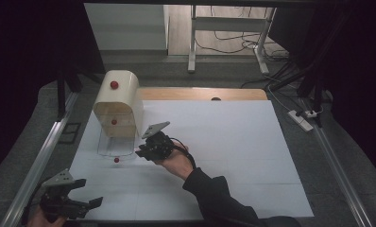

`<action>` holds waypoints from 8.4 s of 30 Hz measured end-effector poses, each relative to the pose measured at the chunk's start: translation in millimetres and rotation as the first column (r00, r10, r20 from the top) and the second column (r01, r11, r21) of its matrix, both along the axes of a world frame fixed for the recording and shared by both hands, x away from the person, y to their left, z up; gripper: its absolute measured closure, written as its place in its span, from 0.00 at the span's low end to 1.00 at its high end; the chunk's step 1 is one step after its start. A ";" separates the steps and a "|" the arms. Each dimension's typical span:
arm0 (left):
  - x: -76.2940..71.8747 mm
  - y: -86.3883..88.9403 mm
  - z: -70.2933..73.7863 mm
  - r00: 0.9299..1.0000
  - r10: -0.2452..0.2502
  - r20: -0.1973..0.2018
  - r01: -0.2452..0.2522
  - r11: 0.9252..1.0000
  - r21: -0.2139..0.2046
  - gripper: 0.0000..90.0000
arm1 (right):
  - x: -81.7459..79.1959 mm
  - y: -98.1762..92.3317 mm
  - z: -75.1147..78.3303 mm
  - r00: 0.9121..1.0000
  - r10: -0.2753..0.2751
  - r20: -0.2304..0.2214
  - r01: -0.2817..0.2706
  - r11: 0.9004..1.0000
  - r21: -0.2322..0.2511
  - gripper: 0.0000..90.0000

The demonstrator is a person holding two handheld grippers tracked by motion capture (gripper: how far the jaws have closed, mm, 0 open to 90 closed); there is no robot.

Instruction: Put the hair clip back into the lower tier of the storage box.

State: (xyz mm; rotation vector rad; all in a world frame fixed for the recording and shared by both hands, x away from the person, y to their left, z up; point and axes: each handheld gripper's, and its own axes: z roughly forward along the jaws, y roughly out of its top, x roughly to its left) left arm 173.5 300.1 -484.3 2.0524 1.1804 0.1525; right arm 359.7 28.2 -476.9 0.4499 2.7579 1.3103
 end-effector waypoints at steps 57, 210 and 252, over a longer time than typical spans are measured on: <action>0.1 0.5 -0.1 1.000 0.002 -0.001 -0.002 1.000 -0.001 0.01 | 1.7 43.3 -3.8 0.999 0.001 0.043 0.002 0.998 -0.062 0.66; 2.4 -1.4 0.5 1.000 -0.004 -0.002 0.004 1.000 -0.002 0.01 | -52.6 -175.0 15.1 0.974 -0.224 -0.021 0.221 0.972 -0.083 0.00; 2.7 -1.7 0.5 1.000 -0.006 0.000 0.006 1.000 0.002 0.01 | -73.3 -252.7 10.6 0.921 -0.389 -0.024 0.384 0.917 -0.106 0.00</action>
